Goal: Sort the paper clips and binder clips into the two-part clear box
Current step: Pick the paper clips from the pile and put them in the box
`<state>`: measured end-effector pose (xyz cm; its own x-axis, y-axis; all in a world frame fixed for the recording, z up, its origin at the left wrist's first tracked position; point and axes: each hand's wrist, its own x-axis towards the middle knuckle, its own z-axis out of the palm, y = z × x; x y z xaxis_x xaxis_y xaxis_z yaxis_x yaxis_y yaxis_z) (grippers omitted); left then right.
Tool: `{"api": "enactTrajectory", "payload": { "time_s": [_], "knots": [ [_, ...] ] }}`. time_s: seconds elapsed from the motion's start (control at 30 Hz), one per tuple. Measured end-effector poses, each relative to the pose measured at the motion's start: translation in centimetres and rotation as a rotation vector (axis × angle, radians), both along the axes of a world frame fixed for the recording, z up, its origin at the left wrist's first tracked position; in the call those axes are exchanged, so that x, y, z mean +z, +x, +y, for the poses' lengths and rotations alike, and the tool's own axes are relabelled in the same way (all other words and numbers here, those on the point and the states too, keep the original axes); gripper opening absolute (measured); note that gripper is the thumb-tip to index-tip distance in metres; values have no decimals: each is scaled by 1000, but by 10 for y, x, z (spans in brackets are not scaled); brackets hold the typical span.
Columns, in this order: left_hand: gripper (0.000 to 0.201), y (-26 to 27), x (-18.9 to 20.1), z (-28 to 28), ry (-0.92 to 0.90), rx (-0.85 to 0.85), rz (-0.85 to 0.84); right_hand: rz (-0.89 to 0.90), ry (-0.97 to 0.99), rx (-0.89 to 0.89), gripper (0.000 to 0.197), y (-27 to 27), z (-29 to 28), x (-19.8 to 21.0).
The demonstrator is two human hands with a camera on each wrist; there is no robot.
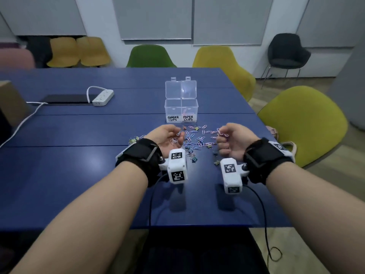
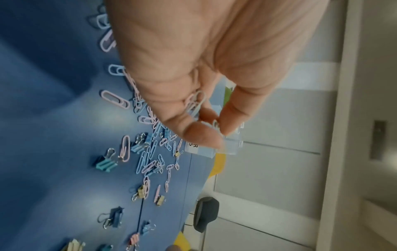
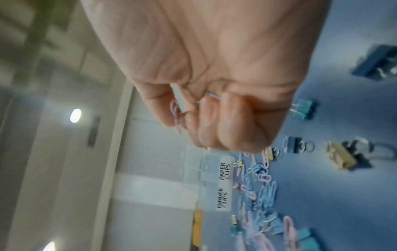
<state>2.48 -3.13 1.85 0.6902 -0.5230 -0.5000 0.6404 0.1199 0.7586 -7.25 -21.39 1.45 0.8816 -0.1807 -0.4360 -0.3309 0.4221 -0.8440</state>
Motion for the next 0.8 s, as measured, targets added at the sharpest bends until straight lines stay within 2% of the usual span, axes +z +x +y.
{"api": "enactTrajectory", "payload": {
  "time_s": [0.07, 0.17, 0.27, 0.4, 0.47, 0.5, 0.63, 0.73, 0.8],
  "knots": [
    [12, -2, 1, 5, -64, 28, 24, -124, 232, -80, 11, -6, -4, -1],
    [8, -6, -1, 5, -71, 16, 38, -224, 363, -181, 8, -7, -6, -6],
    [12, 1, 0, 2, -118, 19, 104, -190, 339, -196, 15, 2, -8, -9],
    [21, 18, 0, 0, -239, 32, 264, -102, 201, -194, 26, 19, -15, -7],
    [28, 24, -3, -3, -172, 2, 263, -76, 59, -165, 27, 28, -19, -5],
    [30, 28, -6, -7, -86, -32, 205, -57, -33, -135, 28, 34, -20, -4],
    [30, 30, -17, -26, 421, -208, -256, 92, -471, 57, 28, 48, -26, -2],
    [16, 39, -14, -37, 690, -381, -589, 243, -1030, 324, 23, 64, -28, 1],
    [19, 44, -11, -44, 842, -518, -842, 295, -1390, 497, 15, 76, -28, 0]
  ]
}}
